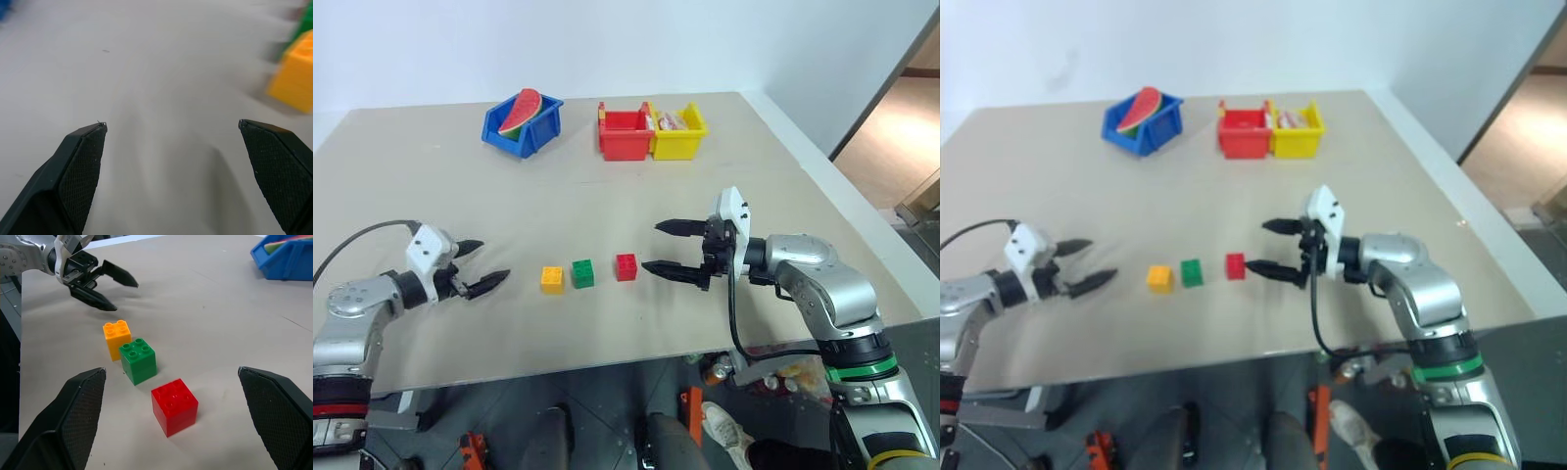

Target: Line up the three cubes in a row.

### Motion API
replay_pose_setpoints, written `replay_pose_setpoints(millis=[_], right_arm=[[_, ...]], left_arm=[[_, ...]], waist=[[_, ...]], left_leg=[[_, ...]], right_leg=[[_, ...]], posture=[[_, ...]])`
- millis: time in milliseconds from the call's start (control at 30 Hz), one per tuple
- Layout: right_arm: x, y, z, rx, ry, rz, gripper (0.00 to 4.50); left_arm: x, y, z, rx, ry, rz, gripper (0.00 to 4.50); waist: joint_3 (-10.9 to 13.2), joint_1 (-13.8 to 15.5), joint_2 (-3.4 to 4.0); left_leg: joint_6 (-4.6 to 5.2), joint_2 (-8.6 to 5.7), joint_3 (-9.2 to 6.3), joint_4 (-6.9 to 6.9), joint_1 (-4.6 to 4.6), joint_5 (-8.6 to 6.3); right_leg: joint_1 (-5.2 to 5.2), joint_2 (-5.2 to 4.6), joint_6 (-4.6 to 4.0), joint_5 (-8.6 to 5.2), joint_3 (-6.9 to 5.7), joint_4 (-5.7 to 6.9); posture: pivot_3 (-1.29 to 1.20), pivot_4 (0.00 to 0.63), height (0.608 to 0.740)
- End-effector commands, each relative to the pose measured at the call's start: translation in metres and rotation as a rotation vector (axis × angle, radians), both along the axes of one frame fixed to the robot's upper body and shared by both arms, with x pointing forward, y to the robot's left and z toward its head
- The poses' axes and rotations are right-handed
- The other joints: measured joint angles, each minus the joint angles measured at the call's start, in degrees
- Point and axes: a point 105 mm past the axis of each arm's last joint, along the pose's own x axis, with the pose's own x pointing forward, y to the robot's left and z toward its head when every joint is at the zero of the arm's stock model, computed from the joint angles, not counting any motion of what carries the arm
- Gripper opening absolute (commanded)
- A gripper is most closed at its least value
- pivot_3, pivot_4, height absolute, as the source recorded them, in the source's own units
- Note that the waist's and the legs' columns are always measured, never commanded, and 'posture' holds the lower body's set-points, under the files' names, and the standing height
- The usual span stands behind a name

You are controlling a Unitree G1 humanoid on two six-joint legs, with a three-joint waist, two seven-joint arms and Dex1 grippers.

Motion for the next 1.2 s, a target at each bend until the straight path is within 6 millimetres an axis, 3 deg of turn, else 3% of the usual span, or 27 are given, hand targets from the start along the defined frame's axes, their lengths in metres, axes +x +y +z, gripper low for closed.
replay_pose_setpoints(millis=[33, 200, 367, 800, 1200], right_arm=[[0.001, 0.001, 0.014, -0.001, -0.056, 0.018, 4.5], [0.003, -0.001, 0.014, -0.014, -0.054, 0.021, 4.5], [0.002, -0.005, 0.013, -0.032, -0.05, 0.018, 4.5], [-0.009, -0.008, 0.019, -0.029, -0.026, 0.046, 4.5], [-0.009, -0.011, 0.018, -0.044, -0.036, 0.023, 4.5]], left_arm=[[-0.01, -0.002, 0.012, 0.008, 0.015, -0.114, 4.47], [-0.024, -0.007, 0.01, 0.038, 0.066, -0.291, 4.47], [-0.023, -0.02, 0.012, 0.053, 0.054, -0.395, 4.47], [-0.005, -0.053, 0.007, 0.08, -0.047, -0.507, 4.47], [0.007, -0.066, 0.003, 0.092, -0.074, -0.547, 4.47]], waist=[[0.0, -0.1, -0.01], [0.0, -0.1, -0.01], [0.0, -0.1, -0.02], [0.0, -0.1, -0.02], [0.0, -0.1, -0.03]], left_leg=[[0.0, 0.0, 0.05, 0.0, 0.0, 0.0], [-0.02, 0.02, 0.09, -0.07, 0.0, -0.02], [0.0, 0.02, 0.1, -0.13, -0.12, 0.0], [0.14, 0.04, 0.13, -0.04, -0.2, 0.09], [0.15, 0.04, 0.12, 0.18, -0.24, 0.09]], right_leg=[[-0.01, -0.05, 0.01, 0.01, 0.0, -0.01], [-0.11, -0.08, -0.02, 0.01, -0.03, -0.02], [-0.27, -0.04, -0.05, -0.01, -0.03, -0.02], [-0.33, 0.11, 0.01, 0.04, 0.03, 0.03], [-0.31, 0.15, 0.11, 0.15, 0.11, 0.05]], posture=[[0.0, 0.15, 0.74], [0.0, 0.15, 0.74], [0.0, 0.15, 0.74], [0.0, 0.15, 0.74], [0.0, 0.15, 0.74]])
